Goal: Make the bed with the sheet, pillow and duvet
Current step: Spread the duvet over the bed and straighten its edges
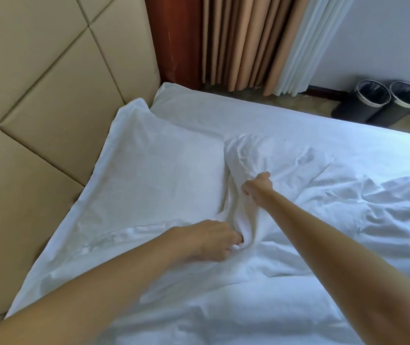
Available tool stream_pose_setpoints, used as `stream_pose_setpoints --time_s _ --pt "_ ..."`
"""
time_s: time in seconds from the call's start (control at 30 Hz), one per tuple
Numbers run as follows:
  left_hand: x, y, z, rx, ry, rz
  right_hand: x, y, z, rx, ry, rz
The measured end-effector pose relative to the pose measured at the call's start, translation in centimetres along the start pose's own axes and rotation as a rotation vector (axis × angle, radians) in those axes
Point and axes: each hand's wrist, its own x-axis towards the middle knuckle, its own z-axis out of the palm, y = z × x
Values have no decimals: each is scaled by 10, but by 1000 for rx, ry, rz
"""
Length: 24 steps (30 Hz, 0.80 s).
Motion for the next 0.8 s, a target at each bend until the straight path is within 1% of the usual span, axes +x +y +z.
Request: stream_pose_setpoints --time_s 0.03,0.07,0.1,0.13,0.17,0.2,0.23,0.27,0.3,0.33,0.37,0.43,0.47,0.5,0.53,0.57,0.67,0.7,0.73,0.77,0.8 --pt "-1 -3 1 -56 11 6 1 11 -6 3 58 -5" --pt "-2 -6 0 -175 21 -25 -1 21 -12 42 105 -13" --pt "0 -10 -3 -333 79 -79 -4 29 -19 102 131 -20" --pt "3 -14 -6 -545 177 -150 -9 34 -27 188 134 -14" --pt "8 -16 -10 -837 294 -214 -15 38 -34 278 115 -1" --pt "15 -18 -13 -1184 388 -273 -22 41 -39 364 88 7" --pt "22 -15 -16 -1520 454 -314 -28 44 -44 431 58 1" --pt "34 -15 -12 -1750 493 -348 -37 45 -48 464 24 -13" --pt "42 -11 -11 -1820 489 -396 -48 46 -53 478 -10 -29" --pt "54 -9 -5 -1791 460 -443 -57 47 -57 474 -42 -40" --pt "65 -8 4 -1709 421 -503 -63 49 -62 460 -70 -56" --pt "90 -19 28 -1419 389 -653 -69 55 -71 409 -113 -71" --pt "100 -26 39 -1253 359 -695 -69 57 -76 399 -130 -74" --pt "99 -22 42 -1141 328 -718 -68 60 -81 402 -142 -71" --pt "90 -9 33 -1102 310 -724 -68 62 -84 415 -159 -70" --pt "86 -2 28 -1124 356 -719 -67 64 -85 428 -183 -72" --pt "81 7 3 -1412 590 -677 -60 62 -75 491 -327 -125" --pt "78 8 -12 -1513 680 -619 -52 62 -68 537 -381 -144" --pt "76 6 -26 -1636 724 -517 -47 61 -62 596 -435 -165" --pt "72 8 -39 -1753 710 -399 -44 59 -55 651 -471 -190" --pt "68 8 -51 -1807 662 -309 -43 55 -51 697 -509 -202"
